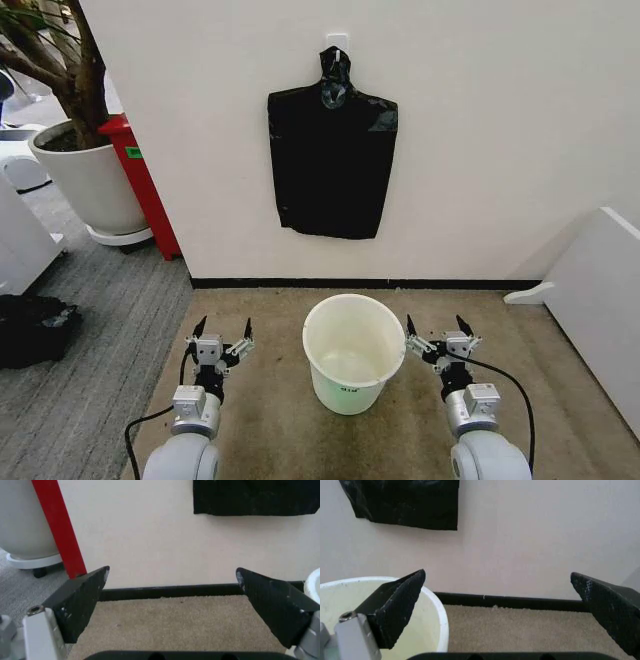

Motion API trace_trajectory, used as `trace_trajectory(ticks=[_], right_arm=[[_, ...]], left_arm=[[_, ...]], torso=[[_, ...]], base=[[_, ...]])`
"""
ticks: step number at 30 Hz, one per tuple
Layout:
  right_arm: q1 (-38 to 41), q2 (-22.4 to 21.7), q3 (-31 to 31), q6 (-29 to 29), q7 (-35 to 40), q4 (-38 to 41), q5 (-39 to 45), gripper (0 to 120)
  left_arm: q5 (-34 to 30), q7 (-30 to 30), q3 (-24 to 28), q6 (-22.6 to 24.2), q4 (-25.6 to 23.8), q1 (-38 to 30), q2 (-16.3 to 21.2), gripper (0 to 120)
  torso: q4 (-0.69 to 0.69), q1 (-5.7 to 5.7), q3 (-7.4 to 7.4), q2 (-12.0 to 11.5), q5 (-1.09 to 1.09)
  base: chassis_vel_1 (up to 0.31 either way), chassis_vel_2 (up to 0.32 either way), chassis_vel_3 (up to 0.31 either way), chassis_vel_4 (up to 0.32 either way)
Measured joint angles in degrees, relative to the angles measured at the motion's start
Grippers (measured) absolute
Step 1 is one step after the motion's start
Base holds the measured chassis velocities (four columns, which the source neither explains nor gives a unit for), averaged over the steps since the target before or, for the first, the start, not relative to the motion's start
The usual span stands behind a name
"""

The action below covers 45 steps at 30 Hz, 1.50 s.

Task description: Place the garbage bag over the trash bin.

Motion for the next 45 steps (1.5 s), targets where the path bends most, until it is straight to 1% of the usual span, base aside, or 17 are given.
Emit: trace_trajectory(ticks=[30, 34, 36, 37, 38, 39, 40, 42, 43, 44, 45], right_arm=[[-0.01, 0.00, 0.00, 0.00, 0.00, 0.00, 0.00, 100], [-0.65, -0.03, 0.09, -0.15, 0.03, 1.34, 0.64, 100], [-2.19, -0.17, 0.39, -0.66, 0.21, 4.72, 2.33, 100], [-3.25, -0.24, 0.58, -1.03, 0.37, 6.91, 3.47, 100], [-3.25, -0.24, 0.58, -1.03, 0.37, 6.91, 3.47, 100], [-4.29, -0.33, 0.71, -1.41, 0.50, 9.19, 4.63, 100], [-5.14, -0.41, 0.90, -1.71, 0.63, 11.13, 5.60, 100], [-6.99, -0.56, 1.24, -2.33, 0.91, 14.87, 7.56, 100], [-7.86, -0.63, 1.41, -2.63, 1.03, 16.75, 8.51, 100], [-8.59, -0.69, 1.55, -2.88, 1.12, 18.25, 9.31, 100], [-8.59, -0.69, 1.55, -2.88, 1.12, 18.25, 9.31, 100]], left_arm=[[0.00, 0.00, 0.00, 0.00, 0.00, 0.00, 0.00, 100], [-0.64, -0.02, -0.52, 0.16, -0.45, 0.36, 0.20, 100], [-2.98, -0.19, -2.38, 0.75, -2.43, 1.54, 0.95, 100], [-3.48, -0.34, -3.03, 0.87, -3.04, 1.94, 1.20, 100], [-3.48, -0.34, -3.03, 0.87, -3.04, 1.94, 1.20, 100], [-4.19, -0.36, -3.51, 1.03, -3.56, 2.23, 1.37, 100], [-5.31, -0.31, -4.15, 1.36, -4.33, 2.84, 1.68, 100], [-8.22, -0.61, -6.54, 2.02, -6.88, 4.14, 2.72, 100], [-9.69, -0.84, -7.72, 2.39, -8.03, 4.86, 3.18, 100], [-11.16, -0.94, -8.76, 2.78, -9.16, 5.59, 3.66, 100], [-11.16, -0.94, -8.76, 2.78, -9.16, 5.59, 3.66, 100]], torso=[[0.00, 0.00, 0.00, 0.00, 0.00], [0.00, 0.00, 0.00, 0.00, 0.00], [-0.01, 0.00, 0.00, 0.00, -0.02], [0.01, 0.00, -0.01, 0.00, 0.05], [0.01, 0.00, -0.01, 0.00, 0.05], [0.02, 0.00, -0.01, 0.00, -0.01], [-0.01, 0.00, -0.01, 0.00, -0.12], [-0.03, 0.00, -0.02, 0.01, 0.04], [0.01, 0.00, -0.01, 0.00, 0.03], [0.01, 0.00, -0.01, 0.00, 0.00], [0.01, 0.00, -0.01, 0.00, 0.00]], base=[[0.000, 0.000, 0.000, 0.000], [0.000, 0.000, 0.000, 0.000], [0.000, 0.000, 0.000, 0.000], [0.000, 0.000, 0.000, 0.000], [0.000, 0.000, 0.000, 0.000], [0.000, 0.000, 0.000, 0.000], [0.000, 0.000, 0.000, 0.000], [0.000, 0.000, 0.000, 0.000], [0.000, 0.000, 0.000, 0.000], [0.000, 0.000, 0.000, 0.000], [0.000, 0.000, 0.000, 0.000]])
